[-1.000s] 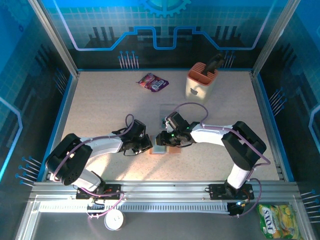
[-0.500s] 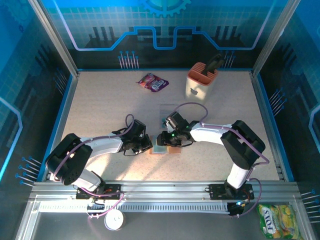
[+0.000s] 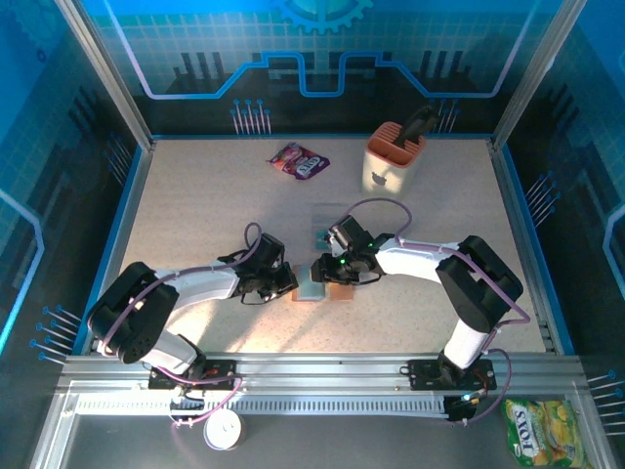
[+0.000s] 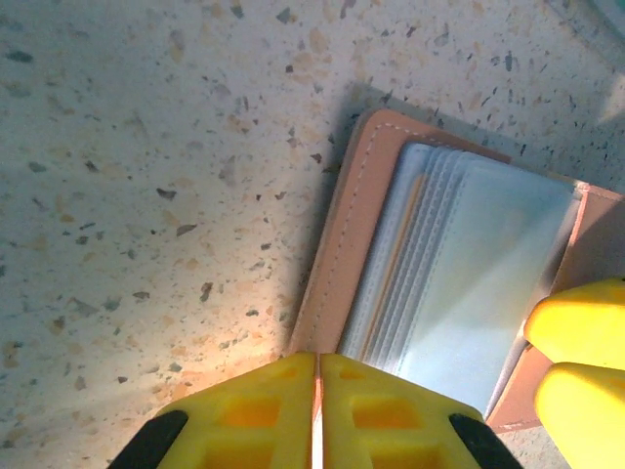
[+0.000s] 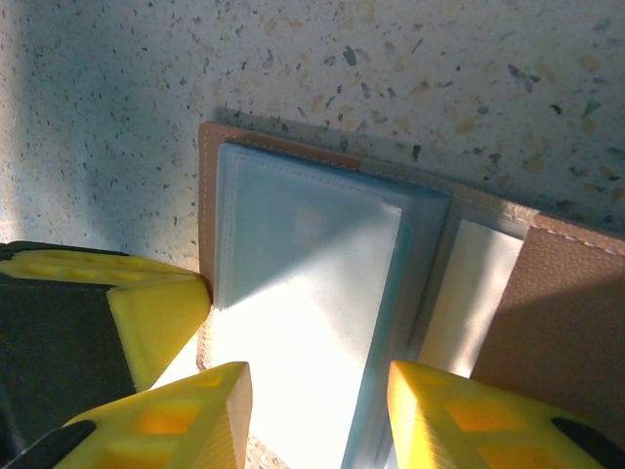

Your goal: Take the credit cards out of the card holder

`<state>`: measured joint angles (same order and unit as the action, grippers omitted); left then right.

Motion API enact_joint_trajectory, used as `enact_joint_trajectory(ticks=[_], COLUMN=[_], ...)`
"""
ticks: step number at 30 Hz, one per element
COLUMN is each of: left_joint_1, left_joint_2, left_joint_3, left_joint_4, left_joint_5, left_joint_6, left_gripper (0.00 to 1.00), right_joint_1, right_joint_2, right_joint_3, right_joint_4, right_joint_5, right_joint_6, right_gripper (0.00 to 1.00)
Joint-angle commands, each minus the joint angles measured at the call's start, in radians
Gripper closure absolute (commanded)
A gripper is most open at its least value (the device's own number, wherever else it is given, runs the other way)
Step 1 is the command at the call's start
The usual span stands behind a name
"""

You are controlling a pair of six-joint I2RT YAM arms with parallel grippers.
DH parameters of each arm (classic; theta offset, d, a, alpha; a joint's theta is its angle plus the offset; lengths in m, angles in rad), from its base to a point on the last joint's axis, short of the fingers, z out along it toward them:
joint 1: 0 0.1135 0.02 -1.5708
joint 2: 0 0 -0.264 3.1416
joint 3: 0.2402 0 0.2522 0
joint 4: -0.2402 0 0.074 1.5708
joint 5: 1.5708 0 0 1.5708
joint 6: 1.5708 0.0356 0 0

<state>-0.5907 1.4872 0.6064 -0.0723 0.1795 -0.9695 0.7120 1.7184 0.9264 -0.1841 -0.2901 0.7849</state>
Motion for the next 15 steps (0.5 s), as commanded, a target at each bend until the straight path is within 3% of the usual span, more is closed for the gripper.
enact_joint_trajectory(ticks=[1, 15], left_joint_1=[0.005, 0.005], left_joint_2=[-0.007, 0.053], left_joint_3=[0.029, 0.005], left_joint_4=[-0.031, -0.014], left_joint_5=[0.003, 0.020], left_joint_6=[0.006, 0.002], left_gripper=[0.89, 0.89], right_joint_1=[-0.011, 0.009], right_joint_2=[-0.019, 0.018], right_joint_3=[-0.012, 0.036], right_joint_4=[-0.014, 0.032], right_joint_5=[-0.011, -0.086], right_joint_6=[-0.010, 0.008], right_gripper=[0.58, 0.64])
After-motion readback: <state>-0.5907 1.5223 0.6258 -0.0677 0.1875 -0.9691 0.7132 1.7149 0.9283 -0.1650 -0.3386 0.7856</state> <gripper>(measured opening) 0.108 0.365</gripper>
